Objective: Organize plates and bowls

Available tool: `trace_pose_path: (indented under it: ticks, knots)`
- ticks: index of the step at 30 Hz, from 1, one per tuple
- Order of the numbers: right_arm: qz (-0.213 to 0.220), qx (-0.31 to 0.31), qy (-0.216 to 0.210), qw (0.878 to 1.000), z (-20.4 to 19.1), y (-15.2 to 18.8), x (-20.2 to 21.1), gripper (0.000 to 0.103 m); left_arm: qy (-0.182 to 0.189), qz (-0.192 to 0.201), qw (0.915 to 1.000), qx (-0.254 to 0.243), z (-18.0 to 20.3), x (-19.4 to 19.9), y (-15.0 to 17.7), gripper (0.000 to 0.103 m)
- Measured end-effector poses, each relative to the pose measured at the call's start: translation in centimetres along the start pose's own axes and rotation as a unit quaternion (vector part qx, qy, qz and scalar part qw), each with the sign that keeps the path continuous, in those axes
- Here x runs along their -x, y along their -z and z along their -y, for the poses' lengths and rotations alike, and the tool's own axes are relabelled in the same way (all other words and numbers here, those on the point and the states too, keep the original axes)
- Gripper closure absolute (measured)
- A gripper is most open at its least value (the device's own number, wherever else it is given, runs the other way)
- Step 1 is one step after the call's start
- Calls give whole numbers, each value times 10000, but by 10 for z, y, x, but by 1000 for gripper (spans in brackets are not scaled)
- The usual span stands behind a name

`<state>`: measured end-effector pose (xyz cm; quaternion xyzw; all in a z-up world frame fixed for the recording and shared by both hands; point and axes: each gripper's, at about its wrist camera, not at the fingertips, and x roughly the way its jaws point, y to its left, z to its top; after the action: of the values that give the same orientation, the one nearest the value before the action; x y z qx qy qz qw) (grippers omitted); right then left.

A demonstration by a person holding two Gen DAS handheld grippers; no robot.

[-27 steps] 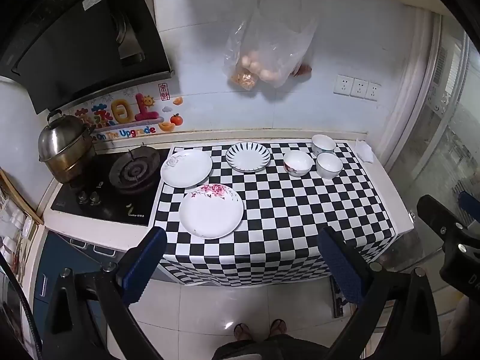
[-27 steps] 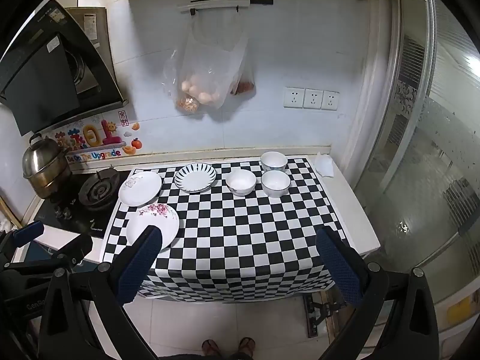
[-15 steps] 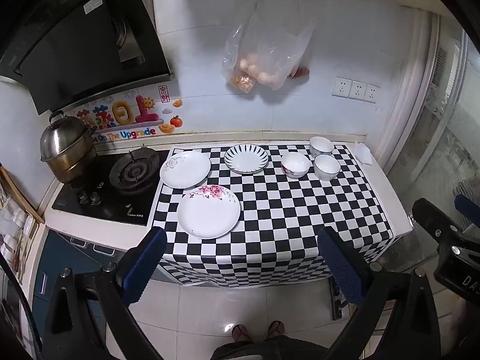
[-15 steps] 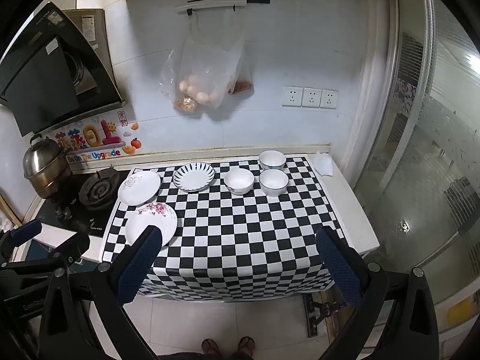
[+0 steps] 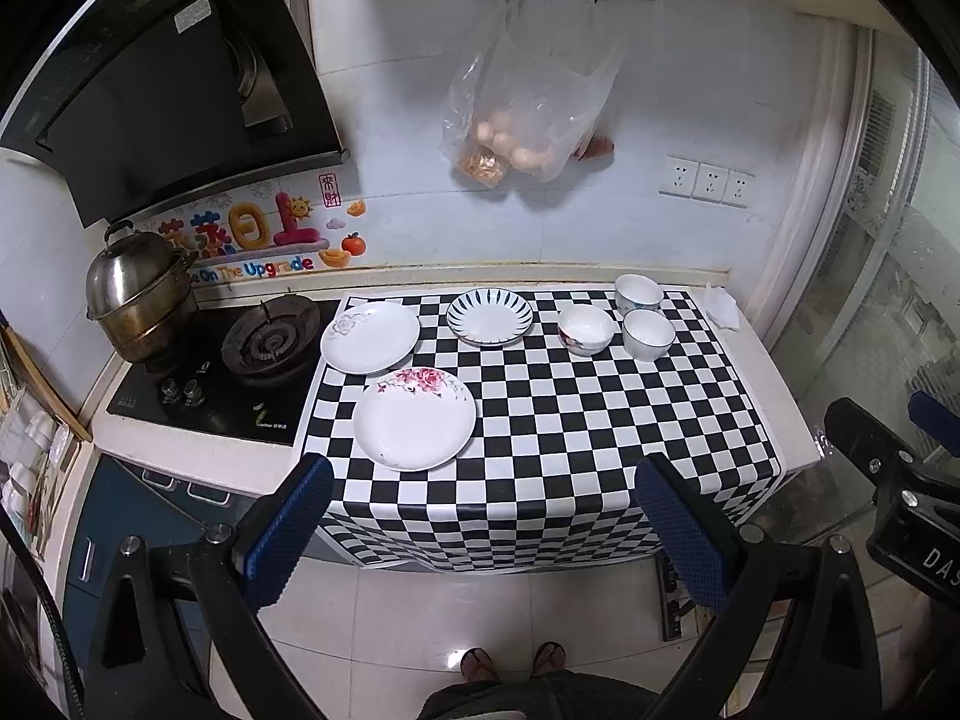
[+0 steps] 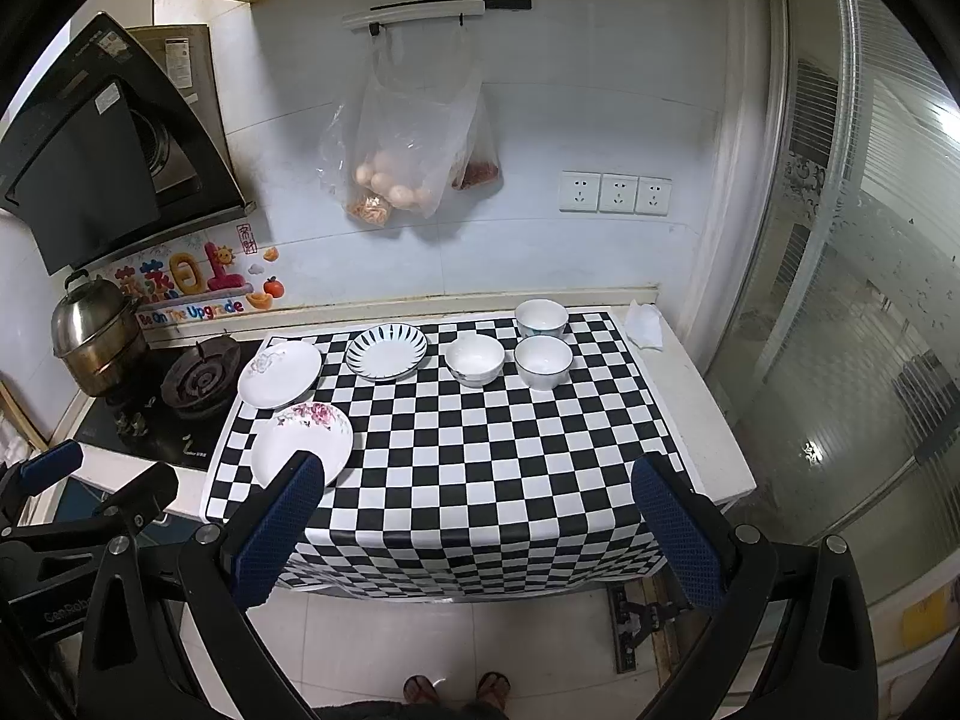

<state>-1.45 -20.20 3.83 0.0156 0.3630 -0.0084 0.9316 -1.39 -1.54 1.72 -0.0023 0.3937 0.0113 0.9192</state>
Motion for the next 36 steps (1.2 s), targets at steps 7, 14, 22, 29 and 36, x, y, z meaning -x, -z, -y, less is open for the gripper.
trace_pose_path:
  ticks: [7,14,22,29,36]
  knots:
    - [26,0,9,10000,4,2,5,0,-2,19,10000,-15,2,2,0,0]
    - [71,-15,12,10000,9,3,11,0,-10,66,10000,-31,9,17,-3,0]
    - [81,-57,-3,10000,15,-1,16,0,-18,58,10000,-32,5,10,-9,0]
    - [64,-42,-1,10000,16,-1,15,0,-18,84,10000,-42,5,11,-4,0]
    - [73,-53,-9,10000,17,-1,15,0,-21,103,9999,-37,2,9,-2,0]
